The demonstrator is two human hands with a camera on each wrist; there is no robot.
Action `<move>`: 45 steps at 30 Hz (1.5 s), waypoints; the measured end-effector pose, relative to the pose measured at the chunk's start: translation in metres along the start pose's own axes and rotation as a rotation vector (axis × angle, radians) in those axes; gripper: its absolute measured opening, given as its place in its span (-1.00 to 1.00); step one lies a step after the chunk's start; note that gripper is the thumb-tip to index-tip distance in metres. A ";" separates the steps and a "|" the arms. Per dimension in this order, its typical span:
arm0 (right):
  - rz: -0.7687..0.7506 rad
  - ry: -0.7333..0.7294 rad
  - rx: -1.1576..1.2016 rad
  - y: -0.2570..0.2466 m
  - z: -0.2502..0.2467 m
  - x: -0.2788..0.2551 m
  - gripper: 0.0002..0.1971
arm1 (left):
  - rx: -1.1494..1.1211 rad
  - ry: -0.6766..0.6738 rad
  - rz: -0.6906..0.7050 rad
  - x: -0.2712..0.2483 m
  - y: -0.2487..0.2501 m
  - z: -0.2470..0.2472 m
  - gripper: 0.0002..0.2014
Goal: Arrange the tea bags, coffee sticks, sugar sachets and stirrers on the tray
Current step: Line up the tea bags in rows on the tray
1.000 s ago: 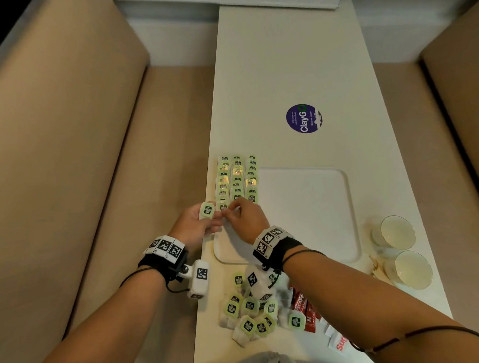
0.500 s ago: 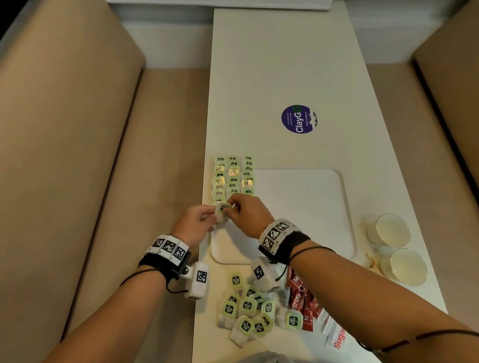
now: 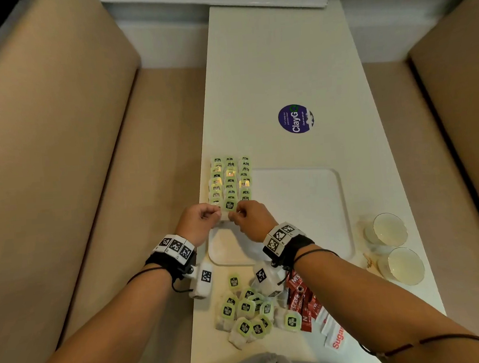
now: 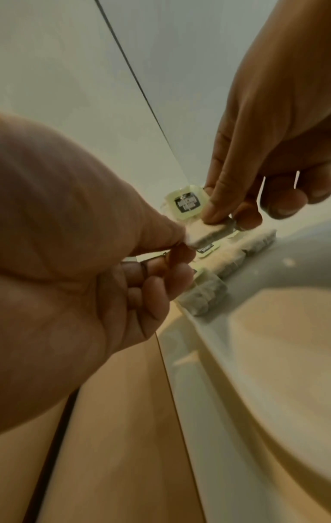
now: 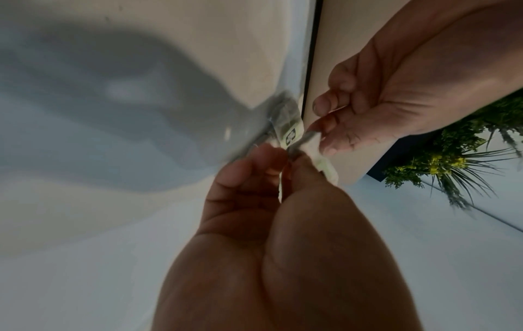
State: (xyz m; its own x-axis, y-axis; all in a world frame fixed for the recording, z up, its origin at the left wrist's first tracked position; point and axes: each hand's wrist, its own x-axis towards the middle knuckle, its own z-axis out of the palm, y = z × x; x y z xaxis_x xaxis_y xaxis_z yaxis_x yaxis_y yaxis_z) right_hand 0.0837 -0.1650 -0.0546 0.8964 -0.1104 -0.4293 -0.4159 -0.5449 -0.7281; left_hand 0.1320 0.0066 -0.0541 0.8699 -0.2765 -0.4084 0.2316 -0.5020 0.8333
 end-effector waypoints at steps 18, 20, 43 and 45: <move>0.259 0.004 -0.226 0.002 0.006 0.011 -0.73 | 0.431 -0.053 0.052 0.011 -0.017 -0.005 -0.80; 0.241 0.013 -0.246 -0.001 0.005 0.011 -0.74 | 0.435 -0.051 0.056 0.011 -0.017 -0.005 -0.81; -0.110 -0.356 -0.265 0.039 -0.031 -0.067 -0.80 | 0.400 -0.433 0.113 -0.055 -0.035 0.004 -0.86; -0.120 -0.392 -0.321 0.047 -0.034 -0.075 -0.77 | 0.414 -0.481 0.123 -0.063 -0.034 0.009 -0.85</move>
State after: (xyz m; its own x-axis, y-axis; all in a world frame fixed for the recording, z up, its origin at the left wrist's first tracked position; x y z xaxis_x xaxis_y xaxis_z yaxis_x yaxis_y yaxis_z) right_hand 0.0015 -0.2105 -0.0388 0.7843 0.2548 -0.5656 -0.1906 -0.7686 -0.6107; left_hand 0.0655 0.0338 -0.0598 0.5652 -0.6402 -0.5203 -0.1283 -0.6913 0.7111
